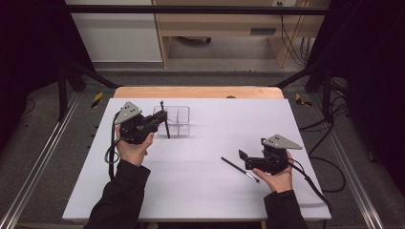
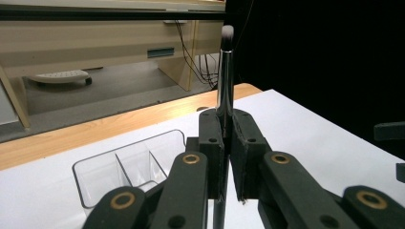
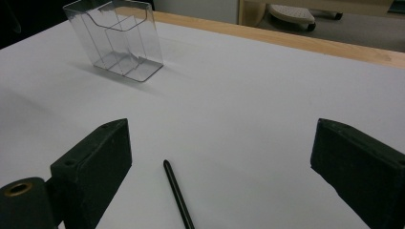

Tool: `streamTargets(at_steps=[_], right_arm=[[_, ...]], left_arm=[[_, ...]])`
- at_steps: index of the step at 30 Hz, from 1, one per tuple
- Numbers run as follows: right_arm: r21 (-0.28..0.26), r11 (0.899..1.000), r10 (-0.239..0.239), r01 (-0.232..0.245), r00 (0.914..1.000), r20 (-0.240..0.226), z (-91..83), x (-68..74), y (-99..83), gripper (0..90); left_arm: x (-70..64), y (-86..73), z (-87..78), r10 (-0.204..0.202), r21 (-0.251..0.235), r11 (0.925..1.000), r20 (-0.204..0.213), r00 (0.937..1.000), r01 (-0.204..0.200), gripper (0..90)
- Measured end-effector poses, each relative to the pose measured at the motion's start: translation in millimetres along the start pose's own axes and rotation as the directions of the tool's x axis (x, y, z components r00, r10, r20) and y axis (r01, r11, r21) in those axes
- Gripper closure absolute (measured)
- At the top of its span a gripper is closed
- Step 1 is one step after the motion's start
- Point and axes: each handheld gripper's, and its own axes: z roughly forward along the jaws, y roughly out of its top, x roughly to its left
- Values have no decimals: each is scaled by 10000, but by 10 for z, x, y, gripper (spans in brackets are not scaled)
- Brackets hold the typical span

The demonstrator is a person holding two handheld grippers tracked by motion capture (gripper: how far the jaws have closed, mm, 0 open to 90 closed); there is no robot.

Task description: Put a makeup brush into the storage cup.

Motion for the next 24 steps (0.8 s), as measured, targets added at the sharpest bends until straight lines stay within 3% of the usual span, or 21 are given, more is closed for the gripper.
streamTargets(at_steps=[24], right_arm=[[8,10000,54,-54,10000,-11,-4,-22,2,71]], left_arm=[[121,154,364,275,256,9993,-451,9986,-263,833]])
